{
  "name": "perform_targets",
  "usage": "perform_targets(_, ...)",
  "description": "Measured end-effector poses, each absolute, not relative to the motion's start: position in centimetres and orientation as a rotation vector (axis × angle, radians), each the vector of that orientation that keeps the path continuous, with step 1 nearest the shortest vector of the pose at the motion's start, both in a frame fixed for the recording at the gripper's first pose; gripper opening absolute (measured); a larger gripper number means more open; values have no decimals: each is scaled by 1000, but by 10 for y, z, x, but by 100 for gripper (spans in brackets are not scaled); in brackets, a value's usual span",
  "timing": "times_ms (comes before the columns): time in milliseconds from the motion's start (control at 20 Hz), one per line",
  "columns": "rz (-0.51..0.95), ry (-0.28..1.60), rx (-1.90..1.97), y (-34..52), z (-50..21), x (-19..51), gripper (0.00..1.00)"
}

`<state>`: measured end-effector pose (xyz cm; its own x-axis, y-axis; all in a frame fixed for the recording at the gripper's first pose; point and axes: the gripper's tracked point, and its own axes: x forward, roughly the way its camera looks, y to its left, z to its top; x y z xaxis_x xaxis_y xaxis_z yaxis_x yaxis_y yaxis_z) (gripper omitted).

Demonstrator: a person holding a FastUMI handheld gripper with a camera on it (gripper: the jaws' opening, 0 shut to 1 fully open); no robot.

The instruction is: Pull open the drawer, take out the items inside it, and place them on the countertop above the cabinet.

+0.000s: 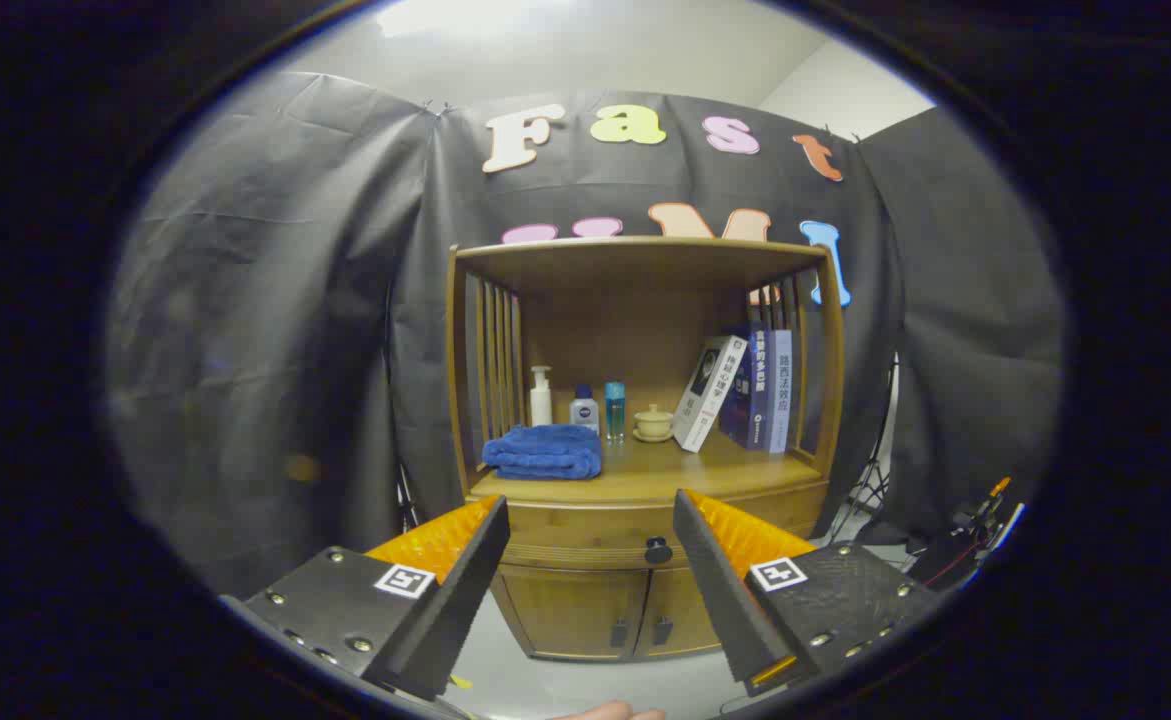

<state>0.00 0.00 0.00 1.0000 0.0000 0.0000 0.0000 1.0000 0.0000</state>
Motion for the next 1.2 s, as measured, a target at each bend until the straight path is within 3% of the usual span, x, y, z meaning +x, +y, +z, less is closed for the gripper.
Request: perform_targets(1200, -75, 14, 26, -53, -35, 43, 99)
